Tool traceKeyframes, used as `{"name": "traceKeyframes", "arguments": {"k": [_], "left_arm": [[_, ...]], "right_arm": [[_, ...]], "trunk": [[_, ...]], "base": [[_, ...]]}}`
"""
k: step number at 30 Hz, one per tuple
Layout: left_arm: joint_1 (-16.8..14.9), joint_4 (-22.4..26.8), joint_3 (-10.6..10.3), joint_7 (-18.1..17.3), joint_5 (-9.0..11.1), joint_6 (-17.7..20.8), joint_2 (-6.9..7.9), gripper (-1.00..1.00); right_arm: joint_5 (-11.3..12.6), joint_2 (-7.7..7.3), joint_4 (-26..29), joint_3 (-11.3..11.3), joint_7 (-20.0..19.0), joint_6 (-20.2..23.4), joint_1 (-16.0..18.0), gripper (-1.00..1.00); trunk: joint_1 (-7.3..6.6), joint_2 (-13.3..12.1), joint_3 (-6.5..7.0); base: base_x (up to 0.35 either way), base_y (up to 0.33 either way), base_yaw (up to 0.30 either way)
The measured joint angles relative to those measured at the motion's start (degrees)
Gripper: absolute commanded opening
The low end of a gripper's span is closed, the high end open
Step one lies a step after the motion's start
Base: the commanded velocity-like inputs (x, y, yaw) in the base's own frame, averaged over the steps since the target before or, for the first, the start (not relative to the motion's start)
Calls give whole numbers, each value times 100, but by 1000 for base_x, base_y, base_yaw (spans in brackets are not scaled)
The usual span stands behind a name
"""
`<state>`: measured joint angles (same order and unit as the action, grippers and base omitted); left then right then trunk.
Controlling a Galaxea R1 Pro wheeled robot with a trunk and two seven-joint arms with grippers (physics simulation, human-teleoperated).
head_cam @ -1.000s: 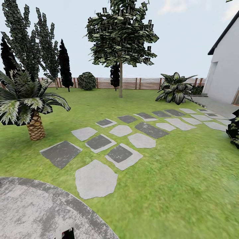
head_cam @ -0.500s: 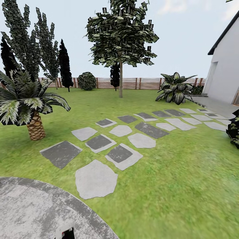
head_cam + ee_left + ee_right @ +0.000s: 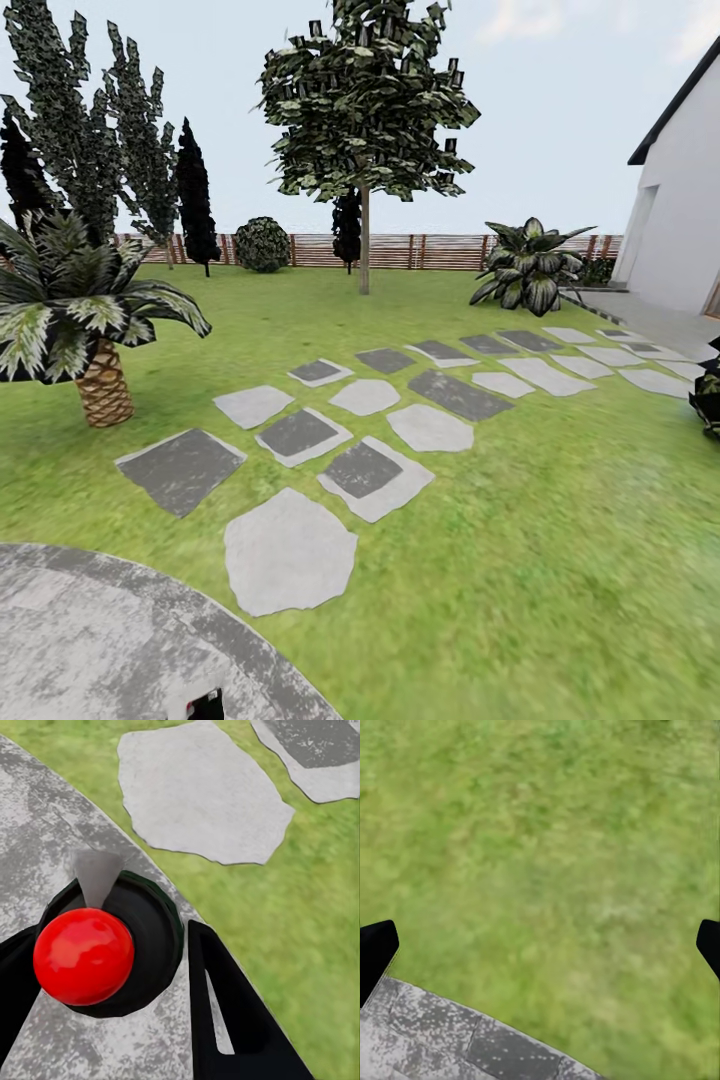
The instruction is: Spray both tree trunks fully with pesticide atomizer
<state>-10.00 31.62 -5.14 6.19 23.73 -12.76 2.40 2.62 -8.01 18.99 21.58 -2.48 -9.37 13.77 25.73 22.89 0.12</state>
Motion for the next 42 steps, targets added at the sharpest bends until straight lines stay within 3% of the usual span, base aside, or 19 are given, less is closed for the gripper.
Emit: {"name": "traceKeyframes", "arguments": {"k": [42], "left_arm": [[-1,-6,0,48,-2,1,-2,-100]], "right_arm": [[-1,-5,-2,0,2,1,0,100]], "trunk": [[0,0,0]], "base": [[333,9,0]]}}
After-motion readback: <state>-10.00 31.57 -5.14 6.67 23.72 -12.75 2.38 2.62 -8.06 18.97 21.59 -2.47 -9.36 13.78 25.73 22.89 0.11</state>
